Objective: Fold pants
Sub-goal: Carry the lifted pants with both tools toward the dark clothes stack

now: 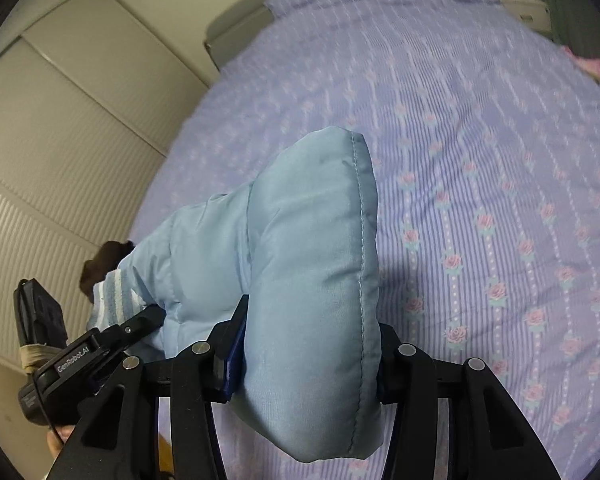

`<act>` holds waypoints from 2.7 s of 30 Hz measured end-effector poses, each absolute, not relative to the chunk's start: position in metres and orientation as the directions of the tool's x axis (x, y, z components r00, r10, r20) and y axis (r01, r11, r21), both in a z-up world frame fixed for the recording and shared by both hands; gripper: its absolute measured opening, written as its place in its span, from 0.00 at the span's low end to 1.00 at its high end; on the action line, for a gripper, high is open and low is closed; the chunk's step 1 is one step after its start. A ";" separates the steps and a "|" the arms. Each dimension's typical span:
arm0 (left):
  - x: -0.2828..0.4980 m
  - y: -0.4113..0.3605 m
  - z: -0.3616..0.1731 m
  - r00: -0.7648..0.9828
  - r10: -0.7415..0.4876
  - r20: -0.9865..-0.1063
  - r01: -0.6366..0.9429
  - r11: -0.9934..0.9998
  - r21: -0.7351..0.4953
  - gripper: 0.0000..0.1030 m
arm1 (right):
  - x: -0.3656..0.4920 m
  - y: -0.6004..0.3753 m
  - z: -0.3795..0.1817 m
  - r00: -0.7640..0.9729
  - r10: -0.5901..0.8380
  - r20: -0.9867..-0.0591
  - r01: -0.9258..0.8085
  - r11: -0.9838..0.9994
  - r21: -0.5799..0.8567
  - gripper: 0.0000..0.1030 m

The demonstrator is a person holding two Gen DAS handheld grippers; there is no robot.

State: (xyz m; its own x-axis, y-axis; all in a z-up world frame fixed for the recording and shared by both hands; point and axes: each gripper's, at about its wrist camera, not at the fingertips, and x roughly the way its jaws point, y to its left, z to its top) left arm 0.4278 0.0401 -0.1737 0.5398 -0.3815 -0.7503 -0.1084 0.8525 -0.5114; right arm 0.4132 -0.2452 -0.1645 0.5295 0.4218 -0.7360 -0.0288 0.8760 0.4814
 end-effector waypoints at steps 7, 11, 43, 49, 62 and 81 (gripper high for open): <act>0.384 0.047 -0.124 0.614 -0.344 -0.710 -0.093 0.862 -0.498 0.53 | 0.372 -0.238 -0.115 0.579 0.448 -0.681 -0.096 0.867 0.489 0.48; 0.362 0.061 -0.103 0.643 -0.334 -0.689 -0.083 0.864 -0.497 0.53 | 0.352 -0.226 -0.097 0.600 0.455 -0.659 -0.123 0.865 0.486 0.48; 0.294 0.371 -0.058 0.717 -0.320 -0.619 -0.053 0.861 -0.507 0.53 | 0.307 0.084 -0.042 0.688 0.458 -0.563 -0.182 0.860 0.477 0.48; 0.298 0.418 -0.065 0.736 -0.282 -0.615 -0.097 0.856 -0.508 0.53 | 0.322 0.133 -0.046 0.651 0.499 -0.571 -0.231 0.848 0.478 0.48; 0.371 0.555 -0.084 0.683 -0.346 -0.644 -0.051 0.856 -0.514 0.53 | 0.372 0.265 -0.066 0.656 0.461 -0.597 -0.169 0.861 0.479 0.48; 0.501 0.685 -0.111 0.598 -0.416 -0.685 -0.040 0.838 -0.544 0.54 | 0.475 0.390 -0.099 0.622 0.443 -0.646 -0.128 0.871 0.474 0.48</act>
State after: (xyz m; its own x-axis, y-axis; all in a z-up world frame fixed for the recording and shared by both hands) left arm 0.5007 0.6849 -0.1107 0.5981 -0.4158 -0.6851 -0.0402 0.8383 -0.5438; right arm 0.4751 0.3901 -0.0992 0.6219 0.4430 -0.6458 -0.1284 0.8711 0.4739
